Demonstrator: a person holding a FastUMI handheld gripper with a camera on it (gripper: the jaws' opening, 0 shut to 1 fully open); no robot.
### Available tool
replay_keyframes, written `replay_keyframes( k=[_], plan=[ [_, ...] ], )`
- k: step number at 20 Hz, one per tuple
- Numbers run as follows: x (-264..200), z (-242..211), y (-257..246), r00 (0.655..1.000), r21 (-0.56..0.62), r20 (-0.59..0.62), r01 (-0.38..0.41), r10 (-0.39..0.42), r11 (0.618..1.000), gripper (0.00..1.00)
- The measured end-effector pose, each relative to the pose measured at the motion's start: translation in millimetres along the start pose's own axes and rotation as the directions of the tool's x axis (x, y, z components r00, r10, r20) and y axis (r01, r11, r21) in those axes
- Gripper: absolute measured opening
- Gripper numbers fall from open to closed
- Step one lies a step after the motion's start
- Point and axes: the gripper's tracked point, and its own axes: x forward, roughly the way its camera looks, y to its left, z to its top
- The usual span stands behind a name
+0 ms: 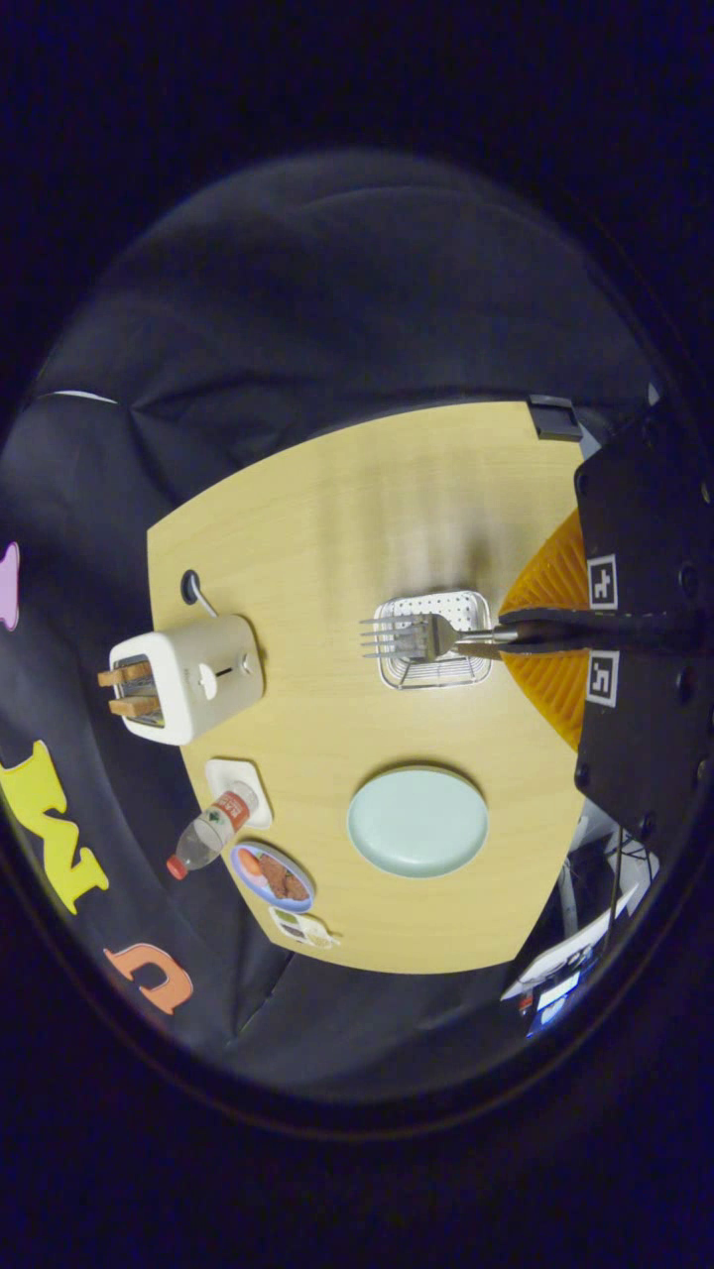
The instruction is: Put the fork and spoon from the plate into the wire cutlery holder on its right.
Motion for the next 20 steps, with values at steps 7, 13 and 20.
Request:
replay_keyframes(
  k=[7,13,20],
  plan=[
    [32.1,-6.6,-8.7,0.989,0.057,-0.14,-0.033,0.041,0.998,0.01],
    [51.3,-7.5,-11.1,0.978,0.099,-0.203,-0.026,0.046,0.995,0.04],
    [61.2,-7.7,-2.8,0.974,0.183,-0.209,-0.051,0.089,0.982,0.09]
  ],
)
